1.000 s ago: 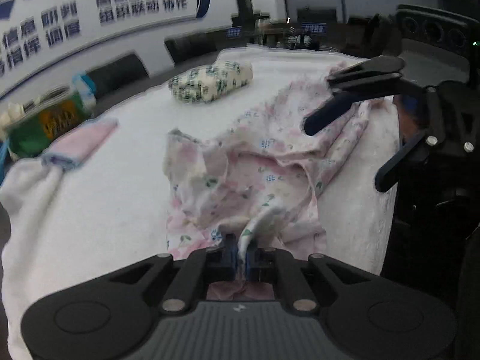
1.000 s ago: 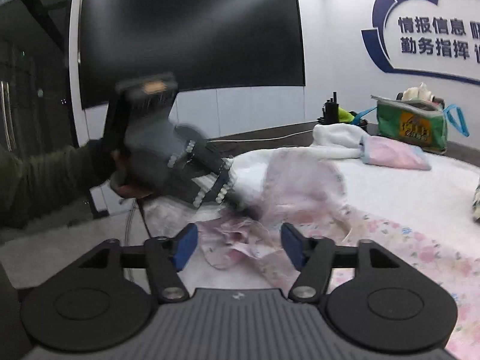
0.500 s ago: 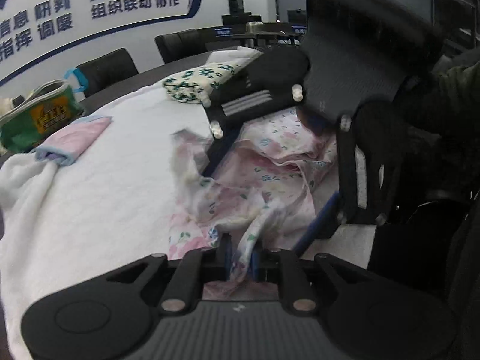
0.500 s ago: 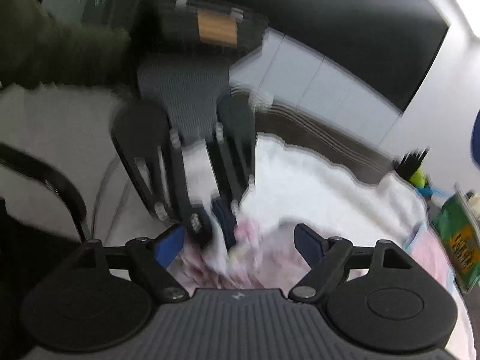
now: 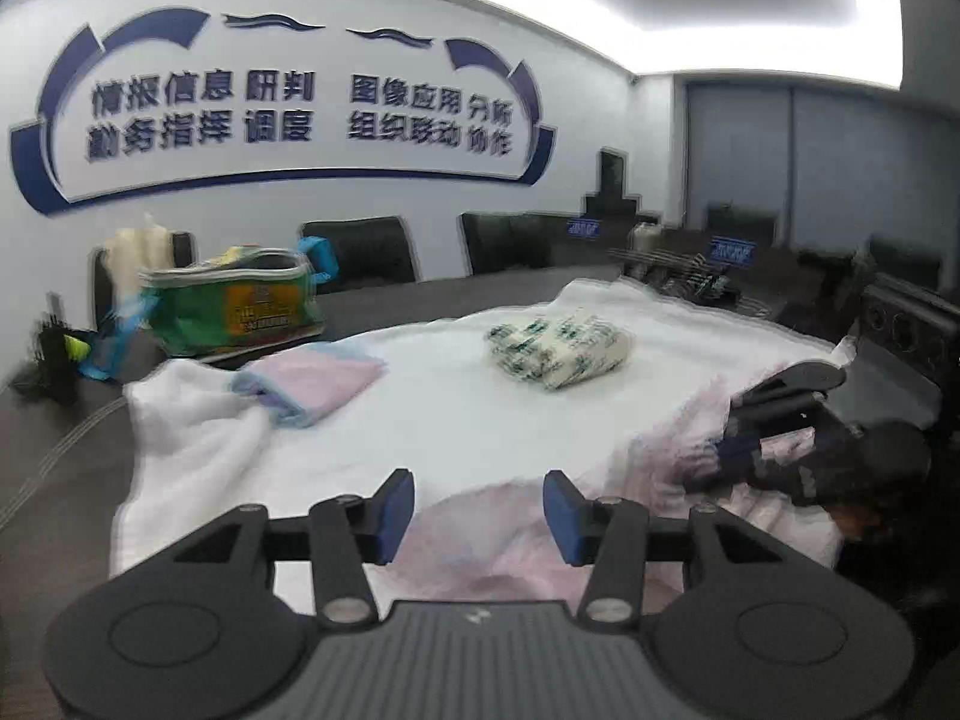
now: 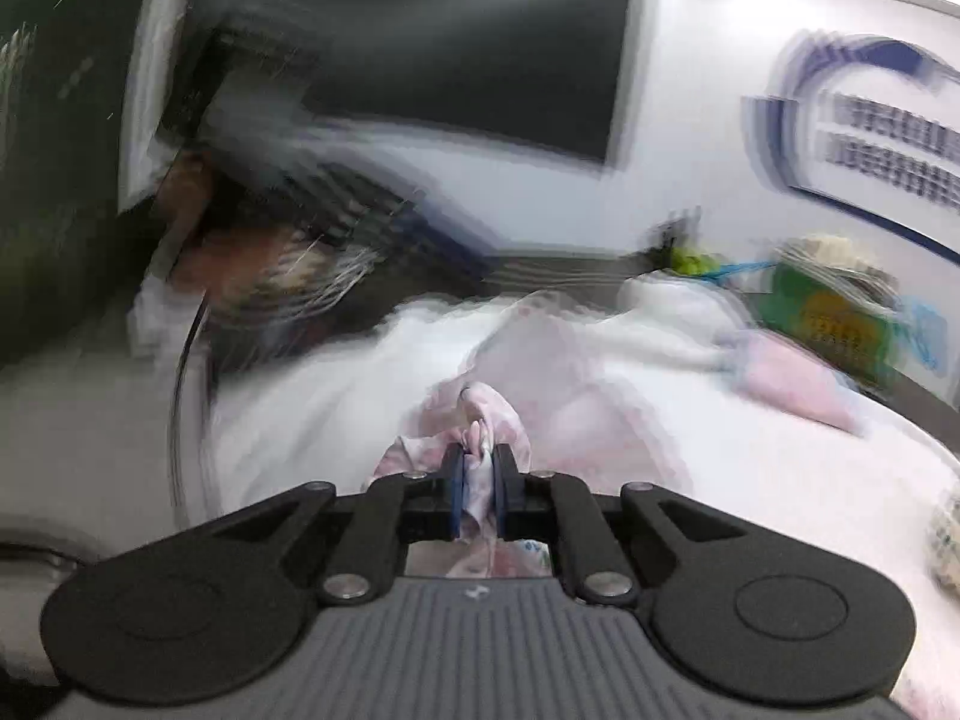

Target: Fold clothes

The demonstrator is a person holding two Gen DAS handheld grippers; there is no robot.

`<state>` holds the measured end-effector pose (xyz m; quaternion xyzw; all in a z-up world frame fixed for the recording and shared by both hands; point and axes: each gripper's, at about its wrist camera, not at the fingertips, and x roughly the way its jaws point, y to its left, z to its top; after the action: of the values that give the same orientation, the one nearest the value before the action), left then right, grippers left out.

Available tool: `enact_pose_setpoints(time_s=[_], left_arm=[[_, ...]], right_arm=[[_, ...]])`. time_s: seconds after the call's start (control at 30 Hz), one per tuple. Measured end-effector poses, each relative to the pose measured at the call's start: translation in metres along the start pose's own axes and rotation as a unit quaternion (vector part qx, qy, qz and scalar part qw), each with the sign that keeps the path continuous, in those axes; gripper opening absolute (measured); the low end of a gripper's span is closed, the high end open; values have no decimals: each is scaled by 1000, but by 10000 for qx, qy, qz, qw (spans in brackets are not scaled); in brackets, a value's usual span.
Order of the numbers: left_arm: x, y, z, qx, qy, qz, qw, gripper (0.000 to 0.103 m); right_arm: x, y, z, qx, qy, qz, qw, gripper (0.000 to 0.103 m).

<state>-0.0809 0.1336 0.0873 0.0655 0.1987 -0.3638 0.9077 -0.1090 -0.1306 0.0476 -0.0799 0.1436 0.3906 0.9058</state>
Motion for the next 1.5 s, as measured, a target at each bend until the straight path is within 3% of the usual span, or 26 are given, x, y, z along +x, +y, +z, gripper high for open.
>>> enact_pose_setpoints(time_s=[0.07, 0.1, 0.17, 0.23, 0.3, 0.33, 0.4, 0.53, 0.57, 0.6, 0.63, 0.7, 0.77, 0.83, 0.9, 0.97, 1.0, 1.1, 1.2, 1.33, 1.4, 1.5], left_arm=[[14, -3, 9, -97, 19, -321, 9994, 53], [21, -5, 14, -142, 29, -482, 9987, 54], [40, -27, 18, 454, 154, -641, 9968, 54], [57, -46, 20, 946, 248, -821, 9918, 59], [71, -58, 19, 1141, 293, -976, 9882, 65], [78, -62, 20, 1144, 307, -1030, 9876, 67], [94, -72, 16, 1184, 434, -1120, 9857, 71], [140, -96, 12, 1496, 838, -815, 9818, 70], [154, -101, 12, 1526, 989, -693, 9809, 56], [162, -100, 14, 1515, 1103, -662, 9801, 18], [169, -98, 18, 1458, 1213, -731, 9791, 4], [176, -86, 33, 1253, 1038, -881, 9827, 4], [177, -75, 55, 1031, 656, -1189, 9854, 4], [192, -66, 75, 508, 530, -2259, 9714, 4], [206, -56, 95, -22, 398, -3295, 9433, 8], [244, -59, 96, -517, 896, -3646, 9254, 13], [269, -63, 91, -727, 1332, -3629, 9194, 22], [318, -80, 71, -713, 1971, -3213, 9235, 30], [326, -94, 59, -276, 2148, -3131, 9247, 43], [299, -87, 74, 196, 1872, -3194, 9288, 56], [296, -84, 84, 335, 1737, -3179, 9315, 84], [312, -92, 92, 489, 1845, -3167, 9291, 88]], right_arm=[[-41, -37, -13, 1210, -521, -675, 9890, 9], [-61, -55, -20, 1819, -775, -1009, 9750, 9], [-97, -85, -48, 2878, -1048, -1646, 9376, 9], [-126, -104, -81, 3663, -1090, -2303, 8949, 9], [-140, -114, -102, 4026, -799, -2494, 8771, 15], [-145, -116, -108, 4147, -664, -2560, 8707, 25], [-159, -111, -117, 4126, -723, -2551, 8715, 41], [-179, -94, -102, 3541, -963, -2709, 8899, 44], [-175, -96, -98, 3450, -924, -2613, 8967, 44], [-169, -98, -94, 3368, -869, -2496, 9037, 44], [-163, -97, -92, 3280, -781, -2345, 9118, 44], [-154, -95, -90, 3188, -563, -2211, 9199, 44], [-144, -98, -90, 3153, -424, -2056, 9255, 44], [-138, -98, -93, 3169, -370, -1904, 9284, 44], [-137, -96, -95, 3185, -326, -1785, 9304, 44], [-147, -92, -99, 3168, -316, -1787, 9310, 44], [-151, -91, -100, 3133, -319, -1796, 9320, 44], [-168, -88, -102, 3022, -377, -2003, 9312, 44], [-187, -90, -108, 3088, -338, -2315, 9219, 44], [-215, -90, -116, 3389, -199, -2267, 9129, 44], [-224, -90, -121, 3593, -107, -2029, 9108, 44], [-226, -100, -134, 4322, 73, -1990, 8795, 45]])
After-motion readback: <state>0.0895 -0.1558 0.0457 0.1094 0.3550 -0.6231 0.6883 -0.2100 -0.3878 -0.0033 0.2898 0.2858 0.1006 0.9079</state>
